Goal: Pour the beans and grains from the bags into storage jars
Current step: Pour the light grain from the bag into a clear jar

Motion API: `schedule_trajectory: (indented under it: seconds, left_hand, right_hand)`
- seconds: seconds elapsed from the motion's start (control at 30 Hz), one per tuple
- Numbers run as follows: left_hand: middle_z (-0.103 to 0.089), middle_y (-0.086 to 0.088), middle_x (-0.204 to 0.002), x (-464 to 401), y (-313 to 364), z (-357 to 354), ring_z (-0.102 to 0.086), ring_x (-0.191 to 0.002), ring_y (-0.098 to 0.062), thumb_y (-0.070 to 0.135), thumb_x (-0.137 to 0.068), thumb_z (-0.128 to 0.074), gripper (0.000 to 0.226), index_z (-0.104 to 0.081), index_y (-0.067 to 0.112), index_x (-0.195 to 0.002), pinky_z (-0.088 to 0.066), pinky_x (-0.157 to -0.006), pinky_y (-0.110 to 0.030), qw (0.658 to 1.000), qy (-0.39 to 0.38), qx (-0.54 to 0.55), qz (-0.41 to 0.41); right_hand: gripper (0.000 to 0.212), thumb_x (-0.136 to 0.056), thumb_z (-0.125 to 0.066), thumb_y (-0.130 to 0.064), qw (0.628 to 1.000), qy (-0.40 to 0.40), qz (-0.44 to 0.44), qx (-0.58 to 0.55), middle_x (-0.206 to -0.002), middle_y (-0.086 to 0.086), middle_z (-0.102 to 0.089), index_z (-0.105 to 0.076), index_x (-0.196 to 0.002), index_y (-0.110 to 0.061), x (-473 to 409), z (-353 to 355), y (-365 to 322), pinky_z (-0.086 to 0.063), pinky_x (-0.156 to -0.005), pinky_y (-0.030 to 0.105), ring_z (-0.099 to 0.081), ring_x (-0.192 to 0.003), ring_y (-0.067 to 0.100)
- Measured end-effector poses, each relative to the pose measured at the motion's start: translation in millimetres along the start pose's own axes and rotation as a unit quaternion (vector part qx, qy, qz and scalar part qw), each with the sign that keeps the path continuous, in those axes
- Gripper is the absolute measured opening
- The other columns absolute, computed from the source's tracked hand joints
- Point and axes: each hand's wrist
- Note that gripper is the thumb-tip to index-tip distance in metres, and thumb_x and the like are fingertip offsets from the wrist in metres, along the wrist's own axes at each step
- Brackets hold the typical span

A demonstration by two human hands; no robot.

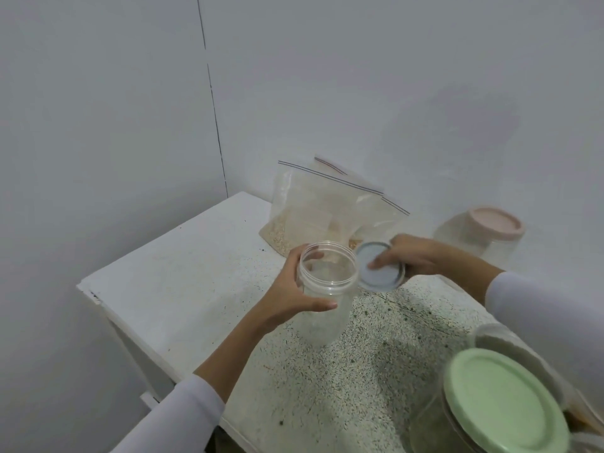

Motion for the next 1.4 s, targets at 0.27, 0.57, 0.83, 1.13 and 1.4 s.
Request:
schedule_trajectory:
  seconds: [0.27, 0.57, 0.83, 1.13, 1.4]
  left_hand:
    - [-0.040, 0.016, -0.136, -5, 3, 11, -0.039, -0.131, -0.006, 0.049, -0.043, -0.084, 0.115, -0.025, 0.032, -0.141, -0.044, -0.103, -0.034, 0.997, -0.044, -0.054, 0.016]
    - [-0.043, 0.008, -0.138, -4, 0, 20, -0.043, -0.129, -0.010, 0.073, -0.036, -0.081, 0.119, -0.027, 0.040, -0.137, -0.050, -0.096, -0.035, 0.997, -0.062, -0.035, 0.008]
    - [-0.043, 0.009, -0.138, -2, 2, 30, -0.043, -0.129, -0.007, 0.071, -0.033, -0.083, 0.124, -0.023, 0.040, -0.138, -0.040, -0.102, -0.028, 0.995, -0.095, -0.030, 0.027]
    - [-0.058, 0.005, -0.125, -16, 25, 95, -0.058, -0.115, -0.015, 0.029, -0.067, -0.077, 0.074, -0.041, 0.029, -0.132, -0.049, -0.099, -0.035, 0.982, -0.108, -0.115, 0.106]
    - [-0.072, -0.005, -0.104, -79, 44, 131, -0.069, -0.087, -0.016, 0.024, -0.096, -0.055, 0.025, -0.061, 0.007, -0.114, -0.051, -0.078, -0.031, 0.992, -0.009, -0.114, 0.044]
  right_hand:
    - [0.041, -0.083, -0.072, -0.025, 0.951, -0.085, -0.045, 0.292, -0.086, 0.001, -0.061, -0.057, -0.115, -0.004, -21, -23, 19, -0.049, -0.050, 0.017, -0.062, -0.072, 0.014]
    - [0.049, -0.095, -0.054, -0.037, 0.898, -0.078, -0.089, 0.424, -0.108, 0.012, -0.062, -0.045, -0.127, -0.001, -28, -35, 35, -0.050, -0.056, 0.021, -0.060, -0.075, 0.020]
    - [0.081, -0.087, -0.061, -0.051, 0.865, -0.015, -0.044, 0.500, -0.115, 0.009, -0.060, -0.019, -0.138, -0.004, -28, -32, 40, -0.046, -0.069, 0.024, -0.053, -0.084, 0.018]
    - [0.032, -0.096, -0.051, -0.039, 0.802, 0.167, 0.075, 0.568, -0.077, -0.001, -0.050, -0.049, -0.077, -0.013, -25, 31, -45, -0.038, -0.063, 0.025, -0.052, -0.072, 0.016]
    - [0.009, -0.091, -0.057, -0.018, 0.854, 0.247, 0.157, 0.430, -0.095, 0.003, -0.054, -0.051, -0.085, -0.016, -81, 55, -138, -0.038, -0.074, 0.031, -0.048, -0.092, 0.022]
Point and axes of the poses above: each hand's wrist, its own x-axis away from the middle knuckle, its own z-axis out of the back of the hand, y = z × x
